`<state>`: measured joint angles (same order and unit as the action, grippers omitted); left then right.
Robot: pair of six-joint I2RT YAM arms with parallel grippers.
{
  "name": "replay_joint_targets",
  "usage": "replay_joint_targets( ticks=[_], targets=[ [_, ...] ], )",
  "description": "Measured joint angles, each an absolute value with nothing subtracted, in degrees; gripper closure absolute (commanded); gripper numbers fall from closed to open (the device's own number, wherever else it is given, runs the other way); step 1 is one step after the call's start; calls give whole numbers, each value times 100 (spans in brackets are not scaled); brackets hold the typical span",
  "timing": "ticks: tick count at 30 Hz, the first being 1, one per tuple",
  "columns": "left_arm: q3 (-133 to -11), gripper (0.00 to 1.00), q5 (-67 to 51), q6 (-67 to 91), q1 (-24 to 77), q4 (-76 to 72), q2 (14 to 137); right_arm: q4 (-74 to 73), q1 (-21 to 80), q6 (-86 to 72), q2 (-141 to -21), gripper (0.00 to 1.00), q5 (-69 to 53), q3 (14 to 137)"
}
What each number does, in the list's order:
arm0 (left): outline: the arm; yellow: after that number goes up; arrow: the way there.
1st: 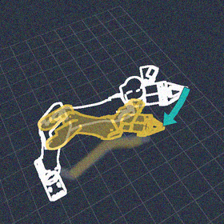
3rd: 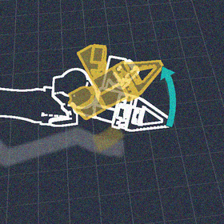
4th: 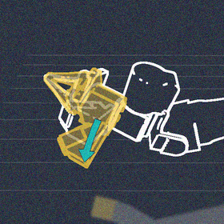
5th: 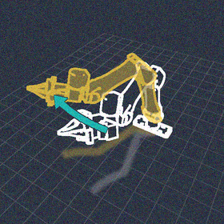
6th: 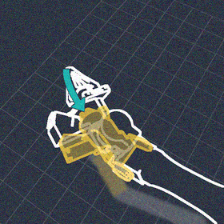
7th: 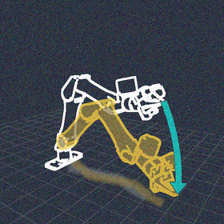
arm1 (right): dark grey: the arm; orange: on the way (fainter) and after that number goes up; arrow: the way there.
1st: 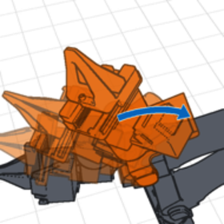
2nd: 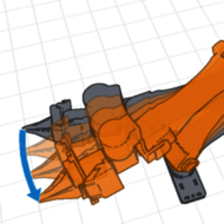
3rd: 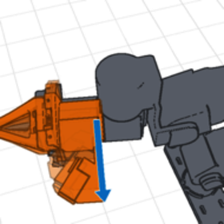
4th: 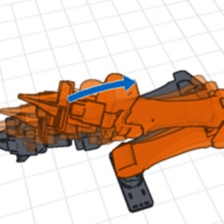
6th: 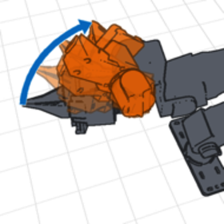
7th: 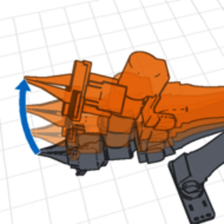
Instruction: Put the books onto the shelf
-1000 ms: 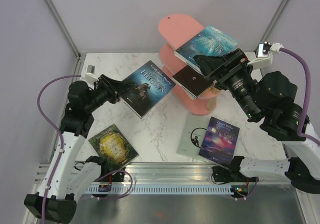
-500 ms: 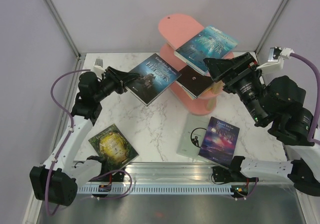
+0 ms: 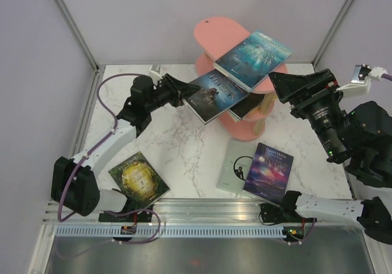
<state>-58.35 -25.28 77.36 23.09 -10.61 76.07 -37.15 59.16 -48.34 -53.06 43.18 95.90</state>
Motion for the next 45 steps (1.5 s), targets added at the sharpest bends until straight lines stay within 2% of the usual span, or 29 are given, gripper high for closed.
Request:
replay_joint_targets(
  ticks=[7,30,31,32,34,35,36,40,41,45],
  targets=[
    [-6718,98,-2051,7765,2961,-1319,8632,-3920,5916,-4845,-4950,15,4543,9588],
    [-7797,96,-952,7961,3876,-1385,9828,-4355,5916,-4884,-4724,14,4775,9588],
    [-7876,91,-956,7946,3876,-1304,9859,-4359,5916,-4884,-4724,14,4772,9588],
    [-7977,77,-961,7915,3876,-1199,9887,-4364,5916,-4888,-4724,14,4770,9588],
    [-8090,64,-965,7811,3876,-1046,9898,-4377,5916,-4917,-4727,14,4764,9588],
    [-8143,47,-967,7749,3879,-950,9898,-4381,5916,-4925,-4727,14,4755,9588],
    [-8180,41,-976,7686,3879,-904,9898,-4379,5916,-4932,-4727,14,4746,9588],
    [-8200,25,-969,7446,3876,-539,9837,-4381,5916,-4971,-4727,15,4729,9588],
    [-8184,15,-961,7395,3876,-432,9797,-4381,5916,-4982,-4727,15,4722,9588],
    [-8012,8,-906,7177,3815,-64,9432,-4379,5916,-5068,-4727,15,4668,9526]
  ],
)
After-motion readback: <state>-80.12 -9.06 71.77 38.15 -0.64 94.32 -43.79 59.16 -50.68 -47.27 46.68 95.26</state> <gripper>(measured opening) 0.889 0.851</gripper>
